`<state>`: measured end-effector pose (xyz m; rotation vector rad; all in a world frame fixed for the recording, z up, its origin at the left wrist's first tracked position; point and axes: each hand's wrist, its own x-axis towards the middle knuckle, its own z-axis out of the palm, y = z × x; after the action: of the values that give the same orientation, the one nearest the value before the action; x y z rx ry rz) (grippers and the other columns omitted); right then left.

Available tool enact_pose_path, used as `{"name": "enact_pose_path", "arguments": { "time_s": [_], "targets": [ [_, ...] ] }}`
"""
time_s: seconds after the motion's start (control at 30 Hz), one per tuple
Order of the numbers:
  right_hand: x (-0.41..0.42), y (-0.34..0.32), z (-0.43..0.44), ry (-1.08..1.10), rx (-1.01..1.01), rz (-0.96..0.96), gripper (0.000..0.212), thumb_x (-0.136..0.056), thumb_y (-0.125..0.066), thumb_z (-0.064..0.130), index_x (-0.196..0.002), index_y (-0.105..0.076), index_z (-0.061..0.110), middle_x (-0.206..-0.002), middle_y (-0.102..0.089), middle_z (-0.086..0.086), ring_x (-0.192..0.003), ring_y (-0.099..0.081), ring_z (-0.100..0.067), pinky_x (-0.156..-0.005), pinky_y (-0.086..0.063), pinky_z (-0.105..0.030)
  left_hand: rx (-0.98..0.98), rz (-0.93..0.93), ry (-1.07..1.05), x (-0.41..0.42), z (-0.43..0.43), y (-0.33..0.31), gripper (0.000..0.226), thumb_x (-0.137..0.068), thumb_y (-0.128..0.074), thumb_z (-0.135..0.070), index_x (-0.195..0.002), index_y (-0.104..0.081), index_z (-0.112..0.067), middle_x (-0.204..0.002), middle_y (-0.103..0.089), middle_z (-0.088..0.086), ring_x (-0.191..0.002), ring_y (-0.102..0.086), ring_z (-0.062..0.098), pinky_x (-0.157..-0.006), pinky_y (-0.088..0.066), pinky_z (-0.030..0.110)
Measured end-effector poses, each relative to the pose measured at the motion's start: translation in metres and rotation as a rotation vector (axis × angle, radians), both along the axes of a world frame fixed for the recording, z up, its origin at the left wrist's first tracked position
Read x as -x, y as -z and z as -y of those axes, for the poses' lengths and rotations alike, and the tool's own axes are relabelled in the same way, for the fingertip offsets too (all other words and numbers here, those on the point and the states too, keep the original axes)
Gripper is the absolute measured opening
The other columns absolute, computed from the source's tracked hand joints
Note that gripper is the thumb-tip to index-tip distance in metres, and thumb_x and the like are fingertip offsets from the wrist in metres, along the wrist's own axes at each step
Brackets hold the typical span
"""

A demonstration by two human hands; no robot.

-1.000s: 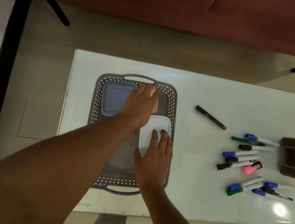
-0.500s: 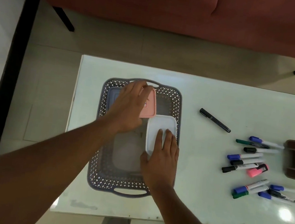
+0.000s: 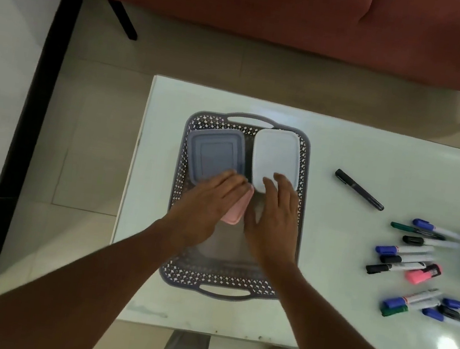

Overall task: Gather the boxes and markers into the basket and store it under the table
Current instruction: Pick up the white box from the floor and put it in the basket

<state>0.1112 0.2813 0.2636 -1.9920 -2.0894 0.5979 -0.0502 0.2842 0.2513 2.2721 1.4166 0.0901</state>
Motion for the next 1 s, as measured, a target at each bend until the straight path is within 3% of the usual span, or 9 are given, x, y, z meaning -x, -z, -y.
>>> {"name": "enact_pose_path", "arguments": {
  "time_s": [0.1,0.2,0.3,0.37,0.5,0.6,0.67,0.87,1.0],
  "targets": [
    [0.011,0.002,0.051,0.167,0.091,-0.212,0.043,-0.086,-0.059,0.010,-0.128,-0.052,0.012,-0.129,-0.055,-0.005,-0.118,-0.053,-0.022,-0.097,-0.051,-0.042,0.059,0.052,0.050,0.006,0.015,0.004,0.102,-0.062,-0.079,0.003,-0.150,-0.029,-0.012,-0.156,-0.033,0.005,-0.145,-0.025,0.026,-0.111,-0.034,0.039],
    [0.029,0.014,0.075,0.524,0.293,-0.506,0.042,-0.090,-0.064,0.018,-0.129,-0.051,0.016,-0.115,-0.063,-0.002,-0.095,-0.062,-0.015,-0.084,-0.056,-0.030,0.105,0.111,0.080,0.019,0.024,0.010,0.105,-0.064,-0.078,0.006,-0.151,-0.023,-0.013,-0.160,-0.024,0.004,-0.149,-0.013,0.025,-0.111,-0.035,0.043],
    [0.047,0.027,0.063,0.959,0.466,-1.013,0.025,-0.091,-0.066,0.010,-0.110,-0.050,0.010,-0.087,-0.064,-0.007,-0.074,-0.061,-0.021,-0.061,-0.054,-0.028,0.061,0.082,-0.048,0.028,0.025,0.010,0.095,-0.064,-0.076,0.007,-0.147,-0.030,-0.006,-0.153,-0.033,0.014,-0.142,-0.030,0.033,-0.107,-0.042,0.045],
    [0.058,0.029,0.048,1.075,0.521,-1.082,0.017,-0.089,-0.067,0.007,-0.099,-0.053,0.006,-0.077,-0.062,-0.011,-0.066,-0.059,-0.023,-0.050,-0.049,-0.026,0.035,0.122,-0.308,0.026,0.026,0.009,0.080,-0.073,-0.072,0.004,-0.142,-0.034,-0.004,-0.144,-0.039,0.019,-0.130,-0.043,0.033,-0.098,-0.051,0.043],
    [0.078,0.019,0.033,1.062,0.701,-1.174,0.008,-0.091,-0.064,0.003,-0.097,-0.066,-0.002,-0.085,-0.072,-0.016,-0.059,-0.067,-0.016,-0.050,-0.053,-0.022,0.126,0.190,-0.741,0.009,0.019,0.006,0.051,-0.095,-0.051,-0.007,-0.142,-0.034,-0.015,-0.143,-0.038,0.003,-0.123,-0.046,0.015,-0.088,-0.044,0.015],
    [0.085,0.016,0.030,1.077,0.758,-1.274,0.018,-0.093,-0.060,0.003,-0.110,-0.068,0.000,-0.099,-0.075,-0.014,-0.076,-0.071,-0.017,-0.061,-0.058,-0.023,0.143,0.190,-0.813,0.000,0.013,0.002,0.066,-0.086,-0.057,0.000,-0.146,-0.032,-0.009,-0.149,-0.037,0.010,-0.131,-0.044,0.023,-0.102,-0.042,0.030],
    [0.087,0.017,0.029,0.968,0.767,-1.286,0.021,-0.093,-0.059,0.004,-0.110,-0.070,0.008,-0.097,-0.076,-0.007,-0.081,-0.069,-0.016,-0.065,-0.056,-0.022,0.139,0.219,-0.851,0.000,0.010,-0.001,0.066,-0.087,-0.057,-0.002,-0.147,-0.031,-0.009,-0.148,-0.039,0.011,-0.132,-0.043,0.024,-0.103,-0.039,0.027],
    [0.076,0.015,0.030,0.928,0.790,-1.306,0.024,-0.091,-0.053,-0.002,-0.111,-0.066,0.003,-0.093,-0.068,-0.016,-0.078,-0.060,-0.021,-0.056,-0.051,-0.022,0.152,0.328,-0.813,0.007,0.006,0.009,0.071,-0.085,-0.052,0.005,-0.150,-0.026,-0.010,-0.150,-0.040,0.011,-0.134,-0.044,0.026,-0.109,-0.043,0.038],
    [0.069,0.017,0.030,0.717,0.884,-1.266,0.037,-0.095,-0.049,0.003,-0.126,-0.060,0.020,-0.121,-0.068,-0.008,-0.096,-0.067,-0.018,-0.085,-0.058,-0.037,0.177,0.426,-0.844,0.010,0.001,0.012,0.076,-0.085,-0.050,0.010,-0.152,-0.023,-0.012,-0.147,-0.044,0.011,-0.132,-0.046,0.023,-0.105,-0.046,0.035]
  ]
}}
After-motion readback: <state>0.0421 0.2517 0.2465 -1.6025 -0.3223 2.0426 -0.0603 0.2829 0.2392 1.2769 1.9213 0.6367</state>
